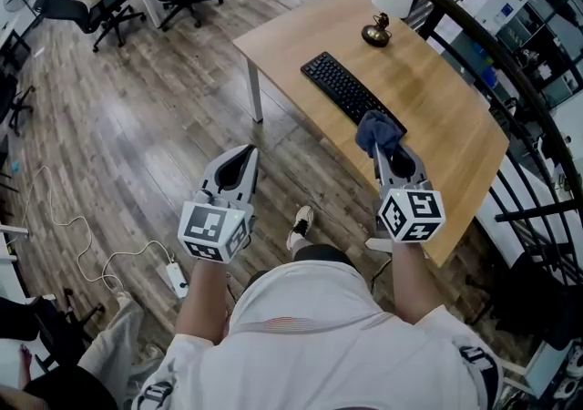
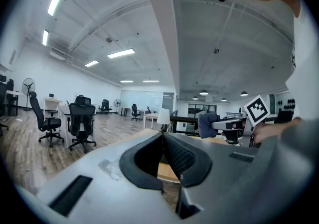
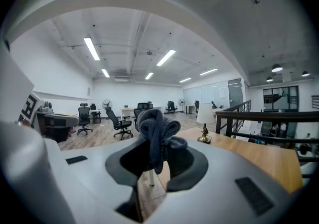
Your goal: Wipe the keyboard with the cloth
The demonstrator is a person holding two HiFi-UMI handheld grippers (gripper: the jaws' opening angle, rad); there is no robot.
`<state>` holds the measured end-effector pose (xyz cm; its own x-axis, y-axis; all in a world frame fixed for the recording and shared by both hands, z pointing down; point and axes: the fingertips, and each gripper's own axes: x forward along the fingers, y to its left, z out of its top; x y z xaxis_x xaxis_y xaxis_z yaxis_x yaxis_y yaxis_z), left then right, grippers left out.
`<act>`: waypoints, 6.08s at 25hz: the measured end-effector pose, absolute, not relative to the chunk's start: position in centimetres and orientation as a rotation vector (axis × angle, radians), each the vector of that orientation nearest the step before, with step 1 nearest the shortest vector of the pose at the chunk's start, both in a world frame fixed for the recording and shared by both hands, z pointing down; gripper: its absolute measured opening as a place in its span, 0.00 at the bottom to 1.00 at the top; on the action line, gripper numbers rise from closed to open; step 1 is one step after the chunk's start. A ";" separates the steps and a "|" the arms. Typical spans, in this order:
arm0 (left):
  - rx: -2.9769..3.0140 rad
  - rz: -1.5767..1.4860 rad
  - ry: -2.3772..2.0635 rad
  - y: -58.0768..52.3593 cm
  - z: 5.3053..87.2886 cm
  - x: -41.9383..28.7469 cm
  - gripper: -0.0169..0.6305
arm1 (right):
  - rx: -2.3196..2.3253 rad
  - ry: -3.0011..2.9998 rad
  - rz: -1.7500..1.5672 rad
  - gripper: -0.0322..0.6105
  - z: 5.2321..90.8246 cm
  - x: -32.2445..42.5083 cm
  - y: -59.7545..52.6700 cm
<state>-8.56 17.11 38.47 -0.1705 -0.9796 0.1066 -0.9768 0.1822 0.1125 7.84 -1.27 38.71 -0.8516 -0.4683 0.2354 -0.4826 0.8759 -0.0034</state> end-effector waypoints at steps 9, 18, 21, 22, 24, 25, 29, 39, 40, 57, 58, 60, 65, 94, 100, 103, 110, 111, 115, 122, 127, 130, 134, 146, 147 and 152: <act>1.998 0.027 -2.230 3.6 36.8 -13.5 0.05 | 0.843 -2.831 0.188 0.25 38.9 4.5 -13.4; 2.152 0.073 -2.069 -10.6 36.7 -14.5 0.05 | 1.044 -2.762 0.281 0.25 39.9 5.5 -24.7; 2.236 0.081 -1.966 -14.8 37.2 -13.7 0.05 | 1.145 -2.721 0.292 0.25 40.1 7.1 -26.6; 2.270 0.079 -1.932 -16.2 37.3 -13.4 0.05 | 1.186 -2.704 0.294 0.25 40.2 7.7 -27.2; 2.341 0.076 -1.858 -18.6 37.4 -12.9 0.05 | 1.276 -2.666 0.302 0.25 40.5 8.9 -28.1; 2.375 0.075 -1.818 -19.7 37.6 -12.6 0.05 | 1.322 -2.645 0.307 0.25 40.6 9.5 -28.4; 2.523 0.069 -1.601 -24.1 38.6 -11.7 0.05 | 1.536 -2.521 0.333 0.25 41.5 11.3 -28.8; 2.725 0.110 -1.213 -28.6 39.8 -15.6 0.05 | 1.862 -2.257 0.461 0.26 43.2 7.6 -26.2; 2.724 0.113 -1.194 -28.5 40.1 -16.3 0.05 | 1.864 -2.241 0.478 0.26 43.5 6.9 -25.9; 2.494 0.192 -1.358 -26.2 46.6 -29.7 0.05 | 1.260 -2.317 1.032 0.26 58.6 -16.4 -30.0; 2.474 0.198 -1.372 -25.8 47.0 -30.2 0.05 | 1.231 -2.298 1.096 0.26 60.0 -17.7 -30.0; 2.440 0.201 -1.391 -25.4 47.8 -31.2 0.05 | 1.197 -2.245 1.179 0.26 62.6 -19.9 -30.1; 2.401 0.226 -1.409 -24.9 48.8 -33.0 0.05 | 1.140 -2.107 1.218 0.26 67.5 -23.7 -30.5; 2.486 0.263 -1.331 -23.9 45.6 -19.0 0.05 | 1.368 -1.974 1.257 0.26 70.3 -2.0 -29.5; 2.486 0.247 -1.335 -23.4 45.3 -14.9 0.05 | 1.424 -1.955 1.228 0.26 70.4 4.9 -28.8; 2.492 0.231 -1.335 -23.2 45.0 -12.9 0.05 | 1.446 -1.939 1.227 0.26 70.3 8.1 -28.3; 2.518 0.193 -1.349 -22.7 43.7 -10.1 0.05 | 1.545 -1.895 1.296 0.26 70.5 15.0 -27.2; 2.519 0.190 -1.352 -22.6 43.5 -10.1 0.05 | 1.556 -1.888 1.296 0.26 70.4 15.5 -27.0; 2.519 0.181 -1.377 -22.0 42.7 -10.2 0.05 | 1.592 -1.871 1.295 0.26 70.2 17.7 -26.3; 2.506 0.167 -1.434 -21.2 42.2 -11.7 0.05 | 1.662 -1.825 1.297 0.26 70.4 20.5 -25.2; 2.489 0.155 -1.482 -20.8 41.9 -14.0 0.05 | 1.705 -1.895 1.323 0.25 67.5 19.6 -25.1; 2.461 0.153 -1.522 -20.6 42.1 -16.0 0.05 | 1.662 -2.033 1.301 0.25 64.1 16.0 -25.9; 2.431 0.151 -1.562 -20.4 42.0 -18.7 0.05 | 1.531 -2.193 1.280 0.25 60.9 9.0 -26.7; 2.329 0.157 -1.625 -19.1 44.0 -27.8 0.05 | 1.059 -2.308 1.273 0.25 62.4 -15.1 -26.3; 2.322 0.156 -1.628 -19.0 44.2 -28.3 0.05 | 1.027 -2.304 1.272 0.25 62.9 -16.6 -26.2; 2.295 0.150 -1.654 -18.6 44.5 -31.4 0.05 | 0.926 -2.248 1.286 0.25 66.2 -23.0 -25.9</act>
<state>-31.41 -18.57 44.47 0.3285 -0.9076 0.2613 -0.9399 -0.2867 0.1857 -23.05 -25.86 66.21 -0.7063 -0.3510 0.6148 -0.7079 0.3610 -0.6071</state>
